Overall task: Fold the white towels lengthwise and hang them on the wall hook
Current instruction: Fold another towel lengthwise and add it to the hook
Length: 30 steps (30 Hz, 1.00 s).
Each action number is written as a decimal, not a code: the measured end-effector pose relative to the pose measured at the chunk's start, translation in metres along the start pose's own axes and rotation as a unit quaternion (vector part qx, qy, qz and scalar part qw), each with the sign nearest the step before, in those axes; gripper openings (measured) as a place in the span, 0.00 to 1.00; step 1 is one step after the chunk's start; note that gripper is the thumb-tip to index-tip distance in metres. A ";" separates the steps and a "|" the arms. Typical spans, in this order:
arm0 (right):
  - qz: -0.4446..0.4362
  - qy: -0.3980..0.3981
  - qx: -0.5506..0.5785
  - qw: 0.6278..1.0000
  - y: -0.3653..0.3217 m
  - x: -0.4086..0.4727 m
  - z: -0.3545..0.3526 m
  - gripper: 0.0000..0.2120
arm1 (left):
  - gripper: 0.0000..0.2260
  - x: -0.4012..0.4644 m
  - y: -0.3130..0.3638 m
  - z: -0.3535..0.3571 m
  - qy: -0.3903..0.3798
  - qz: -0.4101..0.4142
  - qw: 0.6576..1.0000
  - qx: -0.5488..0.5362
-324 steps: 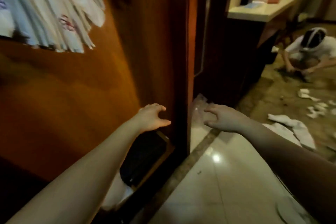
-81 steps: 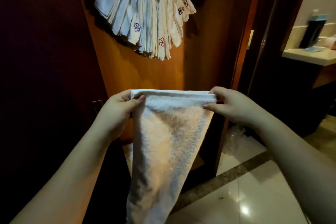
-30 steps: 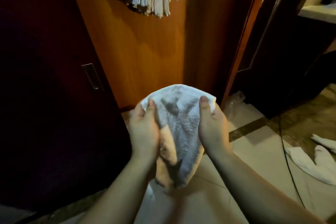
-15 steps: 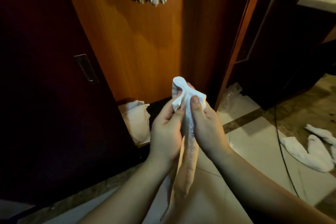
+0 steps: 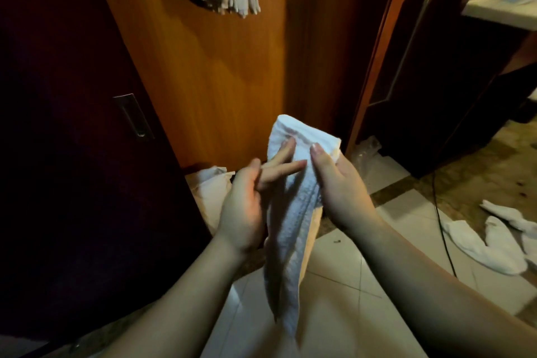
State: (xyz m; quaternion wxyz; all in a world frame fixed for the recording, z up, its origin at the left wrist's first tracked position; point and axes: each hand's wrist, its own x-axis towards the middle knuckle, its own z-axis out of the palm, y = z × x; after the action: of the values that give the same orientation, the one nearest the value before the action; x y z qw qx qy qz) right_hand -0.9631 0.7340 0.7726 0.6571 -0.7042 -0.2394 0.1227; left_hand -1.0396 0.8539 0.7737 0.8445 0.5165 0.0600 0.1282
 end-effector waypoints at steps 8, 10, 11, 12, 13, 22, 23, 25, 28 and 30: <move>-0.113 -0.070 -0.202 0.970 -0.039 0.031 -0.025 0.12 | 0.18 0.037 0.025 -0.029 0.053 0.099 0.974 0.198; -0.137 -0.107 -0.187 0.967 -0.048 0.038 -0.028 0.11 | 0.17 0.045 0.033 -0.026 -0.009 0.049 0.987 0.156; -0.143 -0.116 -0.176 0.967 -0.054 0.041 -0.029 0.11 | 0.19 0.047 0.039 -0.026 -0.032 0.044 0.989 0.140; -0.149 -0.124 -0.162 0.968 -0.060 0.043 -0.030 0.11 | 0.21 0.049 0.045 -0.025 -0.052 0.043 0.990 0.124; -0.155 -0.131 -0.150 0.968 -0.066 0.046 -0.031 0.12 | 0.23 0.051 0.049 -0.023 -0.079 0.042 0.990 0.114; -0.180 -0.068 -0.102 0.976 -0.086 0.063 -0.047 0.15 | 0.14 0.065 0.079 0.021 -0.117 0.027 0.985 0.126; -0.177 -0.053 -0.082 0.979 -0.080 0.064 -0.049 0.17 | 0.13 0.065 0.081 0.024 -0.112 0.026 0.986 0.123; -0.148 -0.036 -0.013 0.988 -0.061 0.063 -0.052 0.25 | 0.13 0.068 0.085 0.026 -0.104 0.017 0.989 0.106; -0.078 -0.029 0.079 0.993 -0.028 0.050 -0.047 0.30 | 0.15 0.075 0.092 0.023 -0.089 0.004 0.991 0.103; -0.017 -0.022 0.144 0.989 -0.003 0.042 -0.038 0.33 | 0.14 0.078 0.100 0.021 -0.085 0.003 0.990 0.111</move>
State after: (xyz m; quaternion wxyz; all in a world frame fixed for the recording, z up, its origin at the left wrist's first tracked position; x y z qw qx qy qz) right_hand -0.9091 0.7215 0.7852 0.7483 -0.5949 -0.2459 0.1603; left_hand -0.9757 0.9009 0.8744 0.7836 0.6162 0.0003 0.0788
